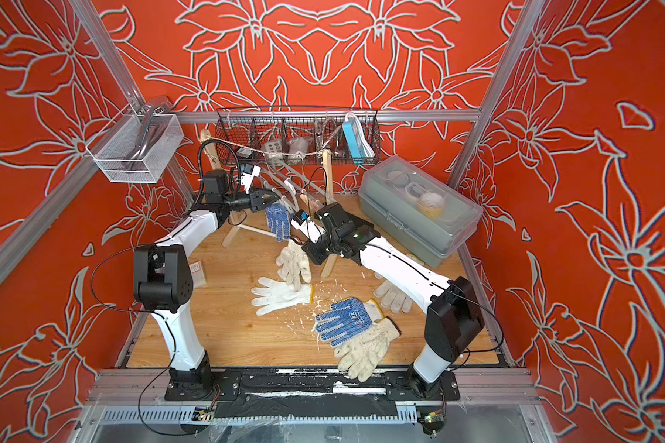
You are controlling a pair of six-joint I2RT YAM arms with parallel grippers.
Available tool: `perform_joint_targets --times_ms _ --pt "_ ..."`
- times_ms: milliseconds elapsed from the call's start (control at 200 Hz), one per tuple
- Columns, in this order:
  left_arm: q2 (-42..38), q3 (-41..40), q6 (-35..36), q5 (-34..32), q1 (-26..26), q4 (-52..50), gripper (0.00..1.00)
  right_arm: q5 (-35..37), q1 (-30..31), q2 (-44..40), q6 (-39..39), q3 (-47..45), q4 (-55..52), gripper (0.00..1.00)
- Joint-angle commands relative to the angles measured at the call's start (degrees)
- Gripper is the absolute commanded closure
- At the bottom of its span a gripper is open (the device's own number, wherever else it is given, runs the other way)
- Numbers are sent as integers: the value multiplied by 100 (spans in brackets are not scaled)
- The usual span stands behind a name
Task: Clip the gloves onto a hanger to dry
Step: Open the clamp at the hanger.
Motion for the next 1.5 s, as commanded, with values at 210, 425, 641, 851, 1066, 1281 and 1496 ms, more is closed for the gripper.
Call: perform_joint_targets --times_ms 210,425,641,851,1066,1281,1496 --pt "-427 -33 850 146 51 -1018 79 16 -176 23 -533 259 -365 100" --pt "-649 163 1900 607 145 -2401 79 -287 -307 154 -1003 468 -733 100" --pt "-729 634 3376 857 204 -4344 81 -759 -316 615 -1823 1178 -1289 100" --pt "-1018 526 3853 920 252 -4725 81 -988 -316 1210 -2741 2016 -2037 100" --pt "-1148 375 3999 946 252 -4749 81 -1113 -307 1765 -3131 2822 -2320 100" --pt "-1170 329 4078 964 250 -4779 81 -1310 -300 2204 -3227 3436 -2360 100" --pt "-1161 302 4114 989 247 -4777 81 -1473 -219 2597 -3332 4053 -2486 100"
